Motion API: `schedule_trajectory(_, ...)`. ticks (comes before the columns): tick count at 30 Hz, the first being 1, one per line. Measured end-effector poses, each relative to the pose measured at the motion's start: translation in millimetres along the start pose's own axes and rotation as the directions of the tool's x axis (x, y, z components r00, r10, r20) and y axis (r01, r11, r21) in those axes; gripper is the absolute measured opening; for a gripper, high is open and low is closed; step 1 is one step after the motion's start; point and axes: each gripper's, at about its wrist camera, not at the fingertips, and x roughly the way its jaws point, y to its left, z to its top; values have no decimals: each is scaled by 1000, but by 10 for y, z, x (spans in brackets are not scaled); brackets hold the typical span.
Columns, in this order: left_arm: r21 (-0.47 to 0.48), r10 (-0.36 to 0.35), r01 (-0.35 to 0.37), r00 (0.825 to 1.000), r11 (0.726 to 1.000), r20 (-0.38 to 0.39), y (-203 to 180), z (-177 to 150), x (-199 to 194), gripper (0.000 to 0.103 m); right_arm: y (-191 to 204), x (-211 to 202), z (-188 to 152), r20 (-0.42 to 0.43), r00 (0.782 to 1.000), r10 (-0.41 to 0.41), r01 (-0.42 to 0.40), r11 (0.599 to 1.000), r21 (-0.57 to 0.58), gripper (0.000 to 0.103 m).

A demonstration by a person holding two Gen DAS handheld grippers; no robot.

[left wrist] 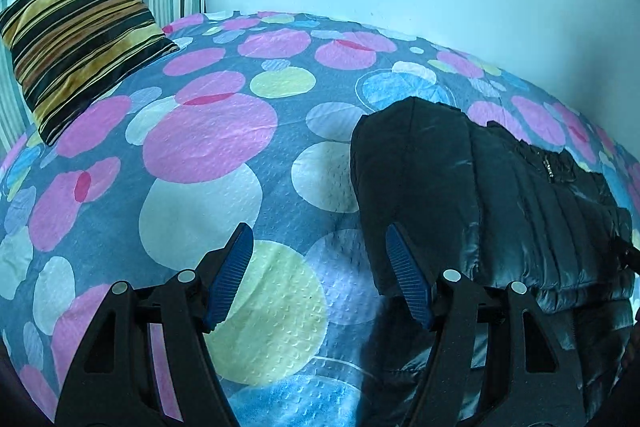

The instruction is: Fold large clothes

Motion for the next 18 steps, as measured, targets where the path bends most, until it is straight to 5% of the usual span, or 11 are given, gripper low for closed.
schedule_trajectory(2, 2, -3, 3, 1000, 1000, -8, -10, -10, 38, 69, 68, 108, -19, -26, 999, 19, -19, 1000, -5, 74)
schedule_trajectory(3, -1, -7, 7, 1000, 1000, -13, -14, -6, 65, 69, 102, 137, -49, -39, 999, 24, -24, 1000, -15, 42)
schedule_trajectory(7, -13, -21, 21, 1000, 1000, -10, -36, 40, 96, 69, 162, 170, -48, -52, 998, 35, -38, 998, -47, 18)
schedule_trajectory(10, -18, -37, 37, 999, 999, 4, -69, 112, 96, 70, 114, -23, 3, -5, 999, 42, -42, 998, -43, 13)
schedule_trajectory(13, 5, -42, 42, 999, 999, 8, -164, 165, 125, 70, -9, -188, 61, 63, 997, -42, 45, 998, -52, 12)
schedule_trajectory(18, 73, -29, 28, 999, 997, 13, -418, 223, 243, 70, -377, -199, 61, 53, 988, -146, 147, 989, -25, 12)
